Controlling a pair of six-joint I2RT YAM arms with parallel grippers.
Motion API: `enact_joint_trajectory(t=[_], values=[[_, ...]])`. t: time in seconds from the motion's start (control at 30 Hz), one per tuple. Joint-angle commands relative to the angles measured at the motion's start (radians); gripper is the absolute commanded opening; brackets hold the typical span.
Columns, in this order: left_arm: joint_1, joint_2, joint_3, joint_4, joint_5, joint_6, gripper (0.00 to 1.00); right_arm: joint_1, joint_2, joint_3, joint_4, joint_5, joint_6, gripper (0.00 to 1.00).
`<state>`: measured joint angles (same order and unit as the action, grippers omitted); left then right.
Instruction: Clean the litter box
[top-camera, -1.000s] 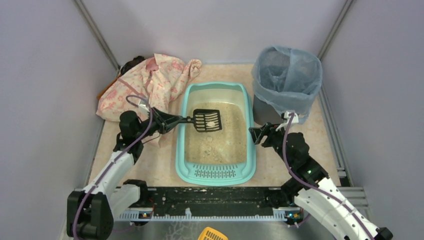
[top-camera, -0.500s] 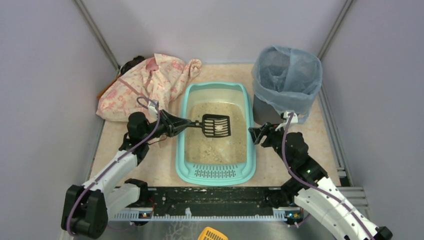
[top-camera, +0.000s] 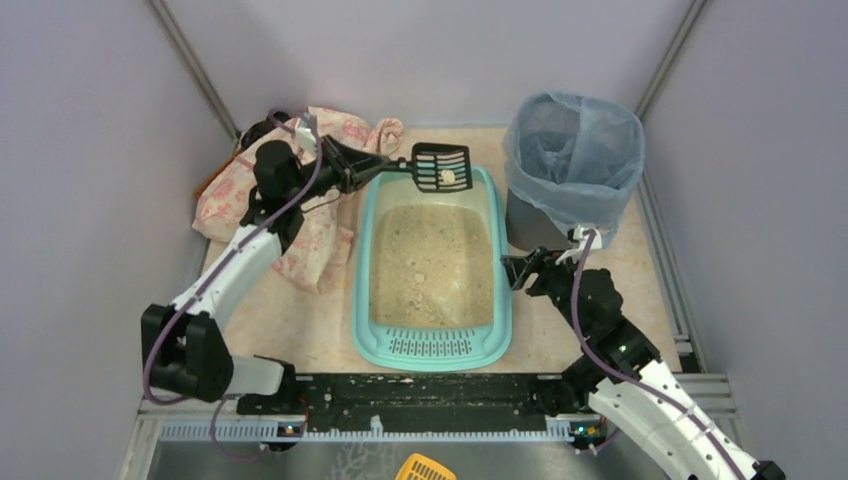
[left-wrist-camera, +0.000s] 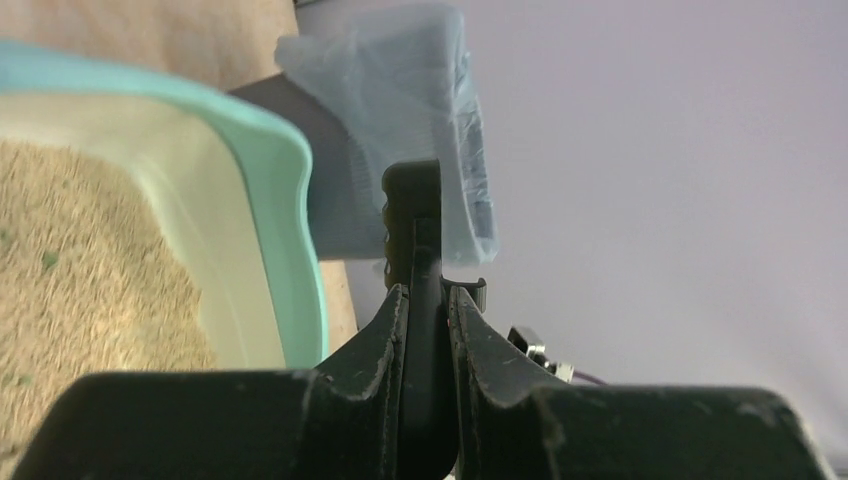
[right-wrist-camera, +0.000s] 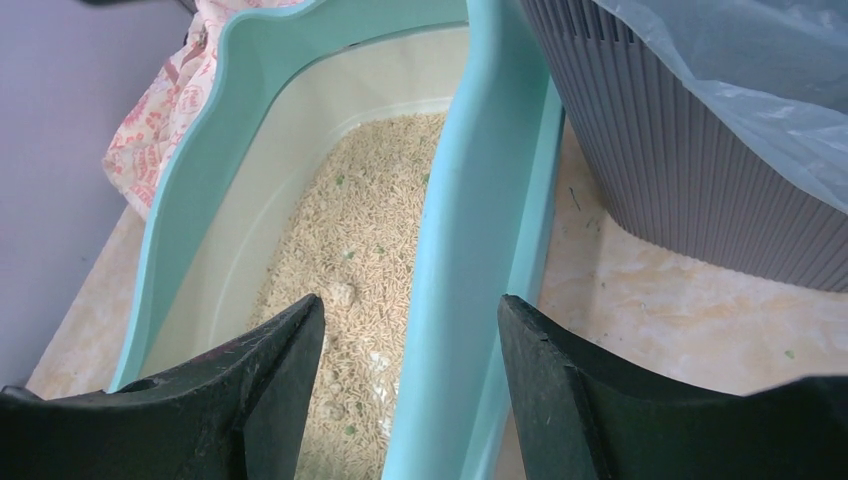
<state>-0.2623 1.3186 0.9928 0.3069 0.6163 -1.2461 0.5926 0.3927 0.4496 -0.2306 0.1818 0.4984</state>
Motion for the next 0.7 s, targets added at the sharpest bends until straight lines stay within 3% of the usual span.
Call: enact_joint_trajectory(t=[0.0,0.37,0.57,0.67], values=[[-0.023,0.117,0.167,0.003,-0.015,0.019,0.0,-0.004,-0.023,0.042,-0.013,0.034,-0.024,0.65],[-0.146,0.439,0.647,0.014,-0.077,-0.026,0.0,-0.004,-0.057,0.054,-0.057,0.035,-0.024,0.65],[-0.197,0.641,0.884,0.136,-0.042,0.046,0.0,-0.004,-0.095,0.051,-0.104,0.061,-0.026,0.65],[-0.223,0.75,0.955,0.28,0.01,0.068,0.0,-0.004,-0.108,0.051,-0.121,0.068,-0.029,0.65]])
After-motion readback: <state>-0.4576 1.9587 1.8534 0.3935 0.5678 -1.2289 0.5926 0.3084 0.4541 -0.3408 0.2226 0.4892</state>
